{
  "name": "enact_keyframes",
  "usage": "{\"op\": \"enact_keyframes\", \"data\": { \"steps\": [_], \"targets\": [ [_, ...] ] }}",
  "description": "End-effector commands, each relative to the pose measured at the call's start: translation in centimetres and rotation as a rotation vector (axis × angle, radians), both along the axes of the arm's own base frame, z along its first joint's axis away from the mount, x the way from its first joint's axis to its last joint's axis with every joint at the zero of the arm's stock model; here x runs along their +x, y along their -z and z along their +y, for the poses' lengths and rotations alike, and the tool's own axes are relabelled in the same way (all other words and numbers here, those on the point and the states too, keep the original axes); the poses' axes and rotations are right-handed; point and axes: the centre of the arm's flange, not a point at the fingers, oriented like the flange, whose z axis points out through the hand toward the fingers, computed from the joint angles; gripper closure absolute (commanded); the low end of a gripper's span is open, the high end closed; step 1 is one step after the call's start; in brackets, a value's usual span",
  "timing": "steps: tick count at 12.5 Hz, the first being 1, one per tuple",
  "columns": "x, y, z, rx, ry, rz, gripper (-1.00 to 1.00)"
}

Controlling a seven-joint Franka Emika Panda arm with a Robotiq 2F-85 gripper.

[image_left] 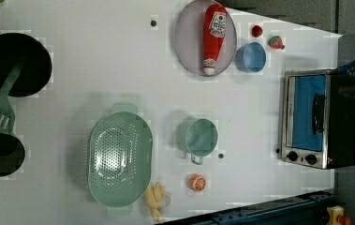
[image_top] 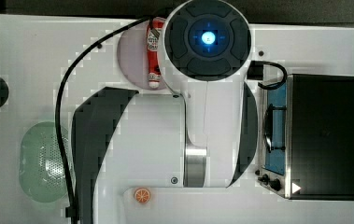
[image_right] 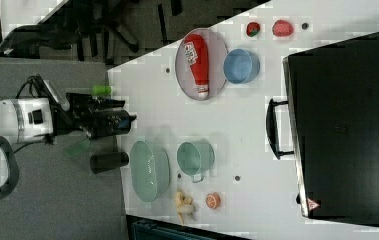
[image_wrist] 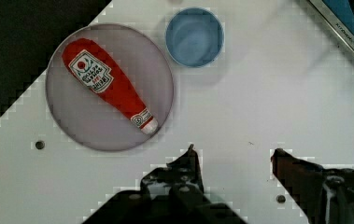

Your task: Flap open oven.

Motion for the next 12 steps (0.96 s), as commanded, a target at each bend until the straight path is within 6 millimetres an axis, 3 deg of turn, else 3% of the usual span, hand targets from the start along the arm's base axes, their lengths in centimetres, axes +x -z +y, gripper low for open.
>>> {"op": "enact_keyframes", "data": {
  "steps": [1,3,5,6,12],
  "targets": [
    [-13.6,-6.8,-3.4,0.019,0.002,0.067,-0.59],
    [-13.6,-6.8,-3.4,0.019,0.002,0.067,-1.00],
    [-13.6,-6.8,-3.4,0.019,0.002,0.066,-1.00],
    [-13.6,-6.8,-3.4,0.019,0.002,0.066,-0.89],
    [-13.5,-6.3,-4.9,0.027,0.030,0.075,0.55]
  ]
}}
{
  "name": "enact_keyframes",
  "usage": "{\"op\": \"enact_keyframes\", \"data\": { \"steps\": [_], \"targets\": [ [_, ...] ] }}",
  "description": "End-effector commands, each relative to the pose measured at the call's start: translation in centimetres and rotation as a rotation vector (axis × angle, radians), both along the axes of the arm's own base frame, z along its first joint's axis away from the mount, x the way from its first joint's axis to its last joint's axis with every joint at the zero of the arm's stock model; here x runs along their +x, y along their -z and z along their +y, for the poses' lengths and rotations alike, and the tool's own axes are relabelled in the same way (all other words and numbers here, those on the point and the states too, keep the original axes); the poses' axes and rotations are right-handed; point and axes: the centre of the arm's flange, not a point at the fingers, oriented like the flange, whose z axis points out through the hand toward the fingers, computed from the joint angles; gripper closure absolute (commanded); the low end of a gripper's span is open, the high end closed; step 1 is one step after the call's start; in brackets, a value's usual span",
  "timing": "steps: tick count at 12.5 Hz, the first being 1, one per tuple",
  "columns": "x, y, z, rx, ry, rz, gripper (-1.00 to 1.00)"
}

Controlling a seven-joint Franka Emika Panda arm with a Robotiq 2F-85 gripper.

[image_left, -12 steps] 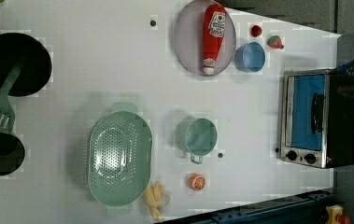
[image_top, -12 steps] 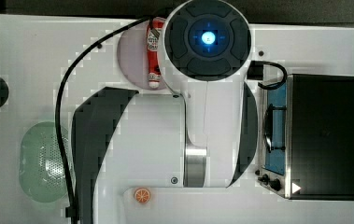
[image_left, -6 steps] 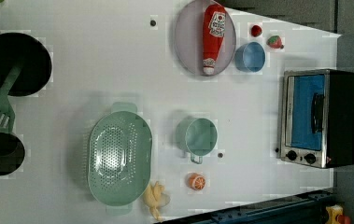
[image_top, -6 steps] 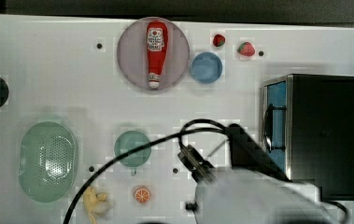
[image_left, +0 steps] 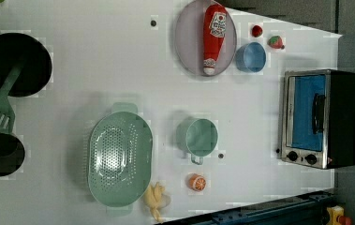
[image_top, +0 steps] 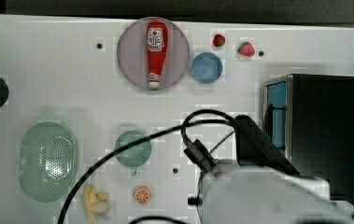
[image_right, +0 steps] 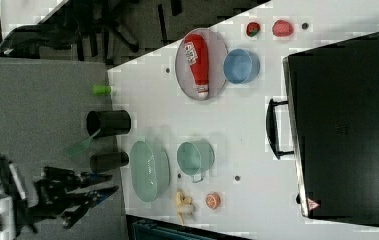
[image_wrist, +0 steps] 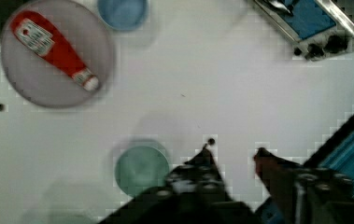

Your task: Flap open oven.

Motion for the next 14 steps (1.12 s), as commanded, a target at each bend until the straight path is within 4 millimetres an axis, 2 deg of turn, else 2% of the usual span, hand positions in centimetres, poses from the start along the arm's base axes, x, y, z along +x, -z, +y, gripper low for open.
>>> {"op": "enact_keyframes", "data": {
  "steps": [1,3,5,9,14],
  "targets": [
    [0.8,3.0,-1.7,0.013,-0.011,0.069,0.65],
    [1.2,4.1,-3.4,0.029,-0.039,0.089,0.65],
    [1.8,5.7,-5.5,0.053,-0.166,0.105,0.65],
    [3.6,9.7,-11.4,0.078,-0.442,0.074,0.65],
    [5.7,15.3,-18.3,-0.003,-0.737,0.021,0.65]
  ]
}}
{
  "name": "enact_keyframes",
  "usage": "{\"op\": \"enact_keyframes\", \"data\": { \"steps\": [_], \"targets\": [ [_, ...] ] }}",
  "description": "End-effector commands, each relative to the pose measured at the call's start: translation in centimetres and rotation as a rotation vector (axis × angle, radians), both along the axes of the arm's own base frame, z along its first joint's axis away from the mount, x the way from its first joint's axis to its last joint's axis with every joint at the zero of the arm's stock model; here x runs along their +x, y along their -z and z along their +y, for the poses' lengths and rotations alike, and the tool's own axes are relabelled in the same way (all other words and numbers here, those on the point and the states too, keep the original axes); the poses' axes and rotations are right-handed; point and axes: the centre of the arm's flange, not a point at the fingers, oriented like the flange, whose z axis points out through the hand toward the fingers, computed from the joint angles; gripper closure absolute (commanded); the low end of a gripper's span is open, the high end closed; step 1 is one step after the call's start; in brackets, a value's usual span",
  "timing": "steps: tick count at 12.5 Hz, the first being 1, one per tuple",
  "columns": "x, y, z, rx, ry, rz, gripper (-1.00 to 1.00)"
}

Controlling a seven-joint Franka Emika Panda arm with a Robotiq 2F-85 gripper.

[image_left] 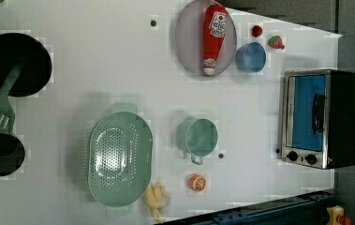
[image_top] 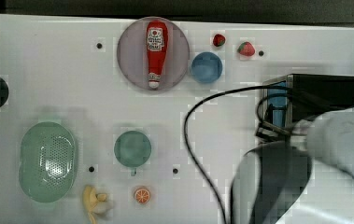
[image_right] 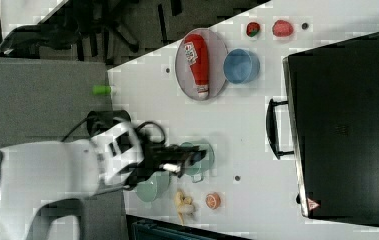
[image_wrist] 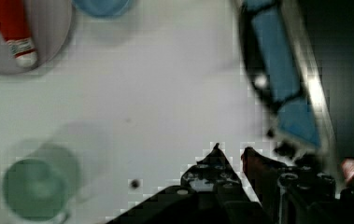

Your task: Flap open oven.

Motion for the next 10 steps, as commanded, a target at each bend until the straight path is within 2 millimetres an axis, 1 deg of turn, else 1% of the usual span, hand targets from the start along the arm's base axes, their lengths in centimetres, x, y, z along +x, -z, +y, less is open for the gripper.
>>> {"op": "enact_keyframes", "data": {
  "steps": [1,3,5,7,10],
  "targets": [
    [0.8,4.0,-3.1,-0.040,-0.285,-0.023,0.65],
    [1.3,6.9,-4.7,-0.071,-0.329,-0.034,0.65],
    [1.3,10.0,-5.8,-0.091,-0.316,-0.028,0.65],
    [1.2,13.0,-6.1,-0.108,-0.314,-0.026,0.65],
    [0.8,16.7,-6.0,-0.138,-0.319,-0.044,0.65]
  ]
}}
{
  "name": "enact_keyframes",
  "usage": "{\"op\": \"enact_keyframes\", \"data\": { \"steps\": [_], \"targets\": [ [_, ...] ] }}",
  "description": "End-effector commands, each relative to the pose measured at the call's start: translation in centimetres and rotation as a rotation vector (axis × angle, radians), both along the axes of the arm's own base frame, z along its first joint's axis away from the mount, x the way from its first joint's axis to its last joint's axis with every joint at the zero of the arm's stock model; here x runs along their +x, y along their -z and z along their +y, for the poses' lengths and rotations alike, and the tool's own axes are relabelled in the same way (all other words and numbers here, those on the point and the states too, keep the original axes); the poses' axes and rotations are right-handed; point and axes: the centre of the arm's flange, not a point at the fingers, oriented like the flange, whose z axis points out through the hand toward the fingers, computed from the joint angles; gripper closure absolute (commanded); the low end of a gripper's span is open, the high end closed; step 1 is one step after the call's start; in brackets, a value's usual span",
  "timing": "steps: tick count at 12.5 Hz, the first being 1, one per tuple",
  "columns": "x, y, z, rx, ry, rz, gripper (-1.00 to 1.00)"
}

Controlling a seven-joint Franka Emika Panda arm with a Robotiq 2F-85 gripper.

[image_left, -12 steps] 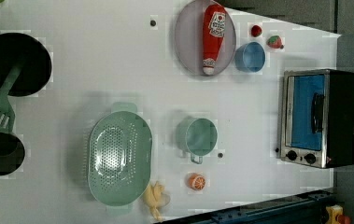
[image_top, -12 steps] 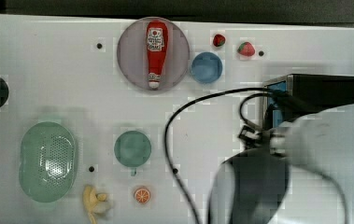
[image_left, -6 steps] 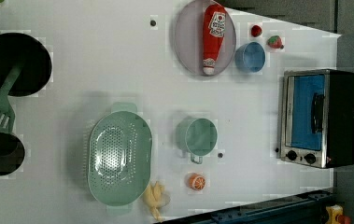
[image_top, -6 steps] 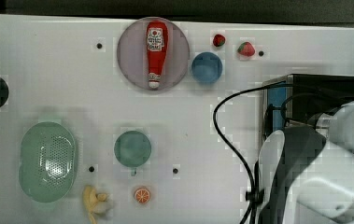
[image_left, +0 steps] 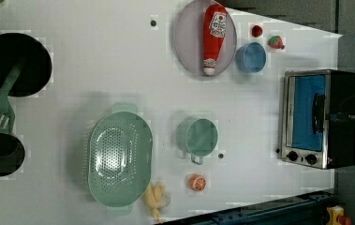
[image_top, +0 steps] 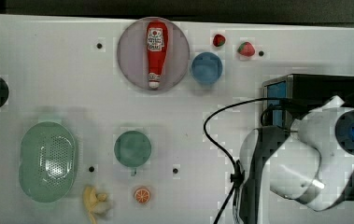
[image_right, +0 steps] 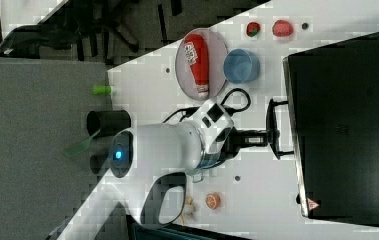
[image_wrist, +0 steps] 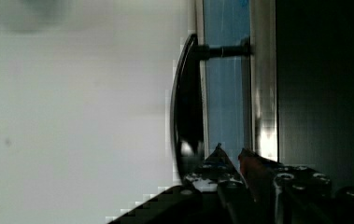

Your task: Flap open oven.

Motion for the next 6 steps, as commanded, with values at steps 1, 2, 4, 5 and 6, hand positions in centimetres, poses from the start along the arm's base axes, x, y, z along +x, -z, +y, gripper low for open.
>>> {"op": "enact_keyframes", "data": {
  "steps": [1,2,4,5,6],
  "targets": [
    [-0.4,1.7,0.1,-0.024,-0.053,-0.041,0.65],
    [-0.6,2.7,0.1,-0.029,-0.055,-0.039,0.65],
    [-0.4,3.9,0.4,-0.043,-0.064,-0.047,0.65],
    [-0.1,4.4,0.9,-0.045,-0.074,-0.044,0.65],
    [0.2,4.8,1.5,-0.045,-0.085,-0.037,0.65]
  ]
}}
